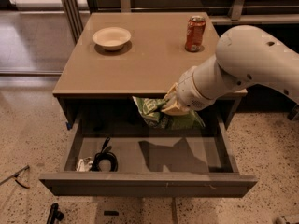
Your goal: Pick green jalapeno chip bag from top drawer and place on counter
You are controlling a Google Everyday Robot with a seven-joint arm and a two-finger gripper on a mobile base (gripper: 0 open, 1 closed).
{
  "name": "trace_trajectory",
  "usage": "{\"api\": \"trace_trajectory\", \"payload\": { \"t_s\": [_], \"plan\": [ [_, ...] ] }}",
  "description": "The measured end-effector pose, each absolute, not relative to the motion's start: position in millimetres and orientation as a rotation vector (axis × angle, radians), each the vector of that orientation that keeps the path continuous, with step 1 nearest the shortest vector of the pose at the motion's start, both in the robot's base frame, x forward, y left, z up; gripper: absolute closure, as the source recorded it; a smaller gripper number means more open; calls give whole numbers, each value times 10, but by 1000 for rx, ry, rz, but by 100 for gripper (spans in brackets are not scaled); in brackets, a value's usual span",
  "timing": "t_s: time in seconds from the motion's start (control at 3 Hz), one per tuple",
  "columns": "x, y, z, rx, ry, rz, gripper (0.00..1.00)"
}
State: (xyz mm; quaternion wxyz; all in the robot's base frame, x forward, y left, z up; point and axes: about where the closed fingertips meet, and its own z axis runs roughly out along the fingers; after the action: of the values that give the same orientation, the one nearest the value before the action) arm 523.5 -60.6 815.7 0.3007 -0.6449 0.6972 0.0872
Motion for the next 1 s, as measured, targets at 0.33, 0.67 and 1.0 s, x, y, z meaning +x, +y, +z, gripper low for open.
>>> {"api": "trace_trajectory", "payload": {
  "t_s": [0.33, 0.67, 1.0],
  "plan": [
    [5235, -606, 8160, -1711, 1850, 231, 100],
    [5243, -579, 8372, -1711, 1827, 204, 100],
    [5277, -524, 8658, -1726, 1779, 145, 100]
  ]
}}
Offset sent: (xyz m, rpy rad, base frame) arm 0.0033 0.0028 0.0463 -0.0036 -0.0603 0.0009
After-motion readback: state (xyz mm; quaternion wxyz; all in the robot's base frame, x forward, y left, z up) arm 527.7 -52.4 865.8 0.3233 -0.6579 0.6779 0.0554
